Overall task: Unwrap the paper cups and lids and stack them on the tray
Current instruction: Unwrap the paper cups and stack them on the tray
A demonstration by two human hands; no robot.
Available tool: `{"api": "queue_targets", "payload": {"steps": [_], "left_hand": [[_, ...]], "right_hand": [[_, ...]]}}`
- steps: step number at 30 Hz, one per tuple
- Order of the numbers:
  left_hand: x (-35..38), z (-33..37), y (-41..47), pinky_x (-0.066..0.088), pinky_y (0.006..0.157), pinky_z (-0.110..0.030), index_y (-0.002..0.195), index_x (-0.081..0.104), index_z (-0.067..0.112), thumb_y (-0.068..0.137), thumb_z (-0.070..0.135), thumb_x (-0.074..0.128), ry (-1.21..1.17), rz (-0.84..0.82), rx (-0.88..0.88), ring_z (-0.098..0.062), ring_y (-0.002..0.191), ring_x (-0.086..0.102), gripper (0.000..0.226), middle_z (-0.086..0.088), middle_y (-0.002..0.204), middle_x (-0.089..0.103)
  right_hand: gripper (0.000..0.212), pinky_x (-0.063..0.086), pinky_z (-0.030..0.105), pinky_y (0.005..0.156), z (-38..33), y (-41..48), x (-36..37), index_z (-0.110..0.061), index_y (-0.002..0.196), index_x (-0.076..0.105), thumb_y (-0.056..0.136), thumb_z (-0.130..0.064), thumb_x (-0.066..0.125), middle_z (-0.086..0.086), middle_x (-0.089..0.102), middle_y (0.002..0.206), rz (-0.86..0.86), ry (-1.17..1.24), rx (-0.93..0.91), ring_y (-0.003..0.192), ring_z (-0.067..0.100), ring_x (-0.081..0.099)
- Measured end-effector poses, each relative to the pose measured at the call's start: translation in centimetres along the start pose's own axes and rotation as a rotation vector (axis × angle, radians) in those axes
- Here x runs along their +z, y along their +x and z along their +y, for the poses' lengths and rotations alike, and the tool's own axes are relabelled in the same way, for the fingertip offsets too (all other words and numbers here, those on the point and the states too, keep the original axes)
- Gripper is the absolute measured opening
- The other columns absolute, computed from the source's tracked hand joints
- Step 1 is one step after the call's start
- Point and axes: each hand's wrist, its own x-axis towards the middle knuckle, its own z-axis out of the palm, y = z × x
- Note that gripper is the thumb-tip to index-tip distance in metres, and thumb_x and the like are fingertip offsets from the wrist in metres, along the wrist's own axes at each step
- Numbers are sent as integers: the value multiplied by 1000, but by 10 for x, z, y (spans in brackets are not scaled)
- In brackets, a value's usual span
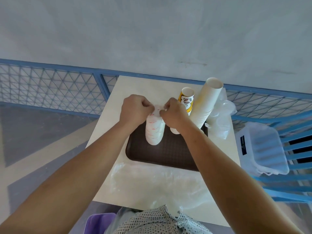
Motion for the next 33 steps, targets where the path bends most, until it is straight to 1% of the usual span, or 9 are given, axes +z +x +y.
{"api": "queue_targets", "payload": {"steps": [5, 12, 17, 20, 23, 25, 27, 30, 33], "left_hand": [[0, 10, -4, 59, 71, -33, 83, 79, 15, 83, 23, 86, 63, 12, 111, -13, 76, 69, 10, 3, 82, 75], [-9, 16, -4, 47, 65, -25, 85, 77, 16, 96, 33, 73, 107, 23, 105, -14, 75, 66, 21, 3, 83, 73], [-6, 19, -9, 43, 65, -24, 87, 77, 13, 105, 34, 57, 93, -31, 81, -16, 74, 65, 34, 3, 81, 71], [-3, 18, -13, 45, 66, -23, 80, 71, 15, 108, 31, 53, 14, -93, 76, -15, 79, 66, 37, 8, 83, 73], [0, 16, -15, 48, 68, -22, 86, 75, 11, 108, 32, 54, -10, -76, 76, -10, 81, 67, 37, 12, 86, 73], [0, 16, -16, 44, 64, -18, 91, 78, 12, 108, 32, 54, -15, -51, 80, -7, 75, 66, 35, 15, 80, 70], [0, 16, -19, 42, 65, -15, 95, 79, 15, 108, 32, 54, -4, -34, 99, -7, 72, 64, 33, 15, 78, 67], [-3, 16, -22, 58, 72, -29, 95, 79, 15, 108, 32, 55, -50, -6, 107, -12, 72, 67, 32, 13, 77, 68], [-8, 16, -22, 65, 76, -39, 94, 77, 16, 106, 31, 57, -197, -17, 35, -15, 74, 72, 28, 4, 84, 75]], "right_hand": [[13, 33, 20, 54, -2, 2, -9, -14, 96, 59, 89, -4, 60, 1, 62, 92, 18, -175, -197, 82, 23, 57], [22, 44, 26, 68, -6, 0, -21, -15, 101, 77, 101, -19, 55, 0, 73, 97, 45, -234, -341, 84, 21, 66], [31, 41, 16, 66, 7, -10, -22, -15, 130, 66, 102, -26, 58, -6, 63, 90, 15, -39, -242, 85, 15, 62], [56, 41, 23, 79, 18, -14, -17, -16, 143, 57, 97, -45, 67, 2, 68, 121, -57, -69, -185, 108, 21, 64], [46, 44, 24, 73, 25, -14, -7, -14, 128, 69, 94, -44, 72, 3, 72, 112, -34, -49, -233, 94, 19, 65], [26, 36, 25, 63, 29, -10, -2, -9, 91, 72, 96, -35, 71, 3, 66, 83, 66, -73, -297, 70, 16, 55], [30, 32, 25, 62, 32, -5, 1, -9, 70, 66, 97, -23, 72, 4, 52, 76, 176, -95, -353, 64, 17, 46], [14, 39, 21, 69, 31, -3, 3, -3, 81, 79, 92, -12, 76, 10, 57, 91, 301, -90, -433, 75, 20, 54], [17, 44, 27, 66, 32, -1, 5, -2, 82, 76, 95, -10, 70, 12, 65, 84, 331, -76, -513, 70, 26, 61]]}}
